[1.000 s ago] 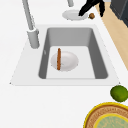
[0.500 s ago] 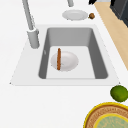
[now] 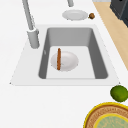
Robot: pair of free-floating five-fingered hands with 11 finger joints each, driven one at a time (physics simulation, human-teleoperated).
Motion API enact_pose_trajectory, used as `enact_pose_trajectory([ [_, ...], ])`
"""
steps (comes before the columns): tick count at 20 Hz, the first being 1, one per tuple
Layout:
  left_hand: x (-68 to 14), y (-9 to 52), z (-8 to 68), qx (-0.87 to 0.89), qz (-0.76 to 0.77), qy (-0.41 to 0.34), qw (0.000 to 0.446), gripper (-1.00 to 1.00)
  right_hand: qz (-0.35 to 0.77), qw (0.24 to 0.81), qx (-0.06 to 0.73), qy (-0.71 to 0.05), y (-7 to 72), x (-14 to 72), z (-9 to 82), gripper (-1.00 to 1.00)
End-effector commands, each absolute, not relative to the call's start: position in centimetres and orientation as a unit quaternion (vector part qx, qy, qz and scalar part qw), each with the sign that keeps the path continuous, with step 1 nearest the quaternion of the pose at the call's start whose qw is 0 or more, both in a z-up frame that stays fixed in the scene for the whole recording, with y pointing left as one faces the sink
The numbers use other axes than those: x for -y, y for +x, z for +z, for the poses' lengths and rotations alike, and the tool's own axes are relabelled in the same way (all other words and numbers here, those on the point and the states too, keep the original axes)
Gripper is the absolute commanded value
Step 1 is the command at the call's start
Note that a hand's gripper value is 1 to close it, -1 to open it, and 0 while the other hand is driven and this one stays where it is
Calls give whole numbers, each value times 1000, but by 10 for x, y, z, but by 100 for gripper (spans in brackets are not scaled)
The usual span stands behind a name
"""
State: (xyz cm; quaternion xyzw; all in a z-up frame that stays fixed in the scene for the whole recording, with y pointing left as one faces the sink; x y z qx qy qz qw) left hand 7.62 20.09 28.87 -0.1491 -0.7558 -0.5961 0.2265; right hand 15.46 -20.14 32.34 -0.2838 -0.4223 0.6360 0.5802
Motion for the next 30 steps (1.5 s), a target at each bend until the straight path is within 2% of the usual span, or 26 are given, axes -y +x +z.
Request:
enact_pose_trajectory([
  [1, -201, 76, 289, 756, -596, -149, 226, 0, 645, 577, 408, -292, 135, 222, 326, -100],
  [14, -201, 76, 289, 756, -596, -149, 226, 0, 672, 610, 332, -258, 98, 286, 336, -100],
  [22, -201, 76, 289, 756, -596, -149, 226, 0, 664, 613, 348, -251, 72, 344, 316, -100],
  [30, -201, 76, 289, 756, -596, -149, 226, 0, 663, 608, 357, -251, 98, 386, 284, -100],
])
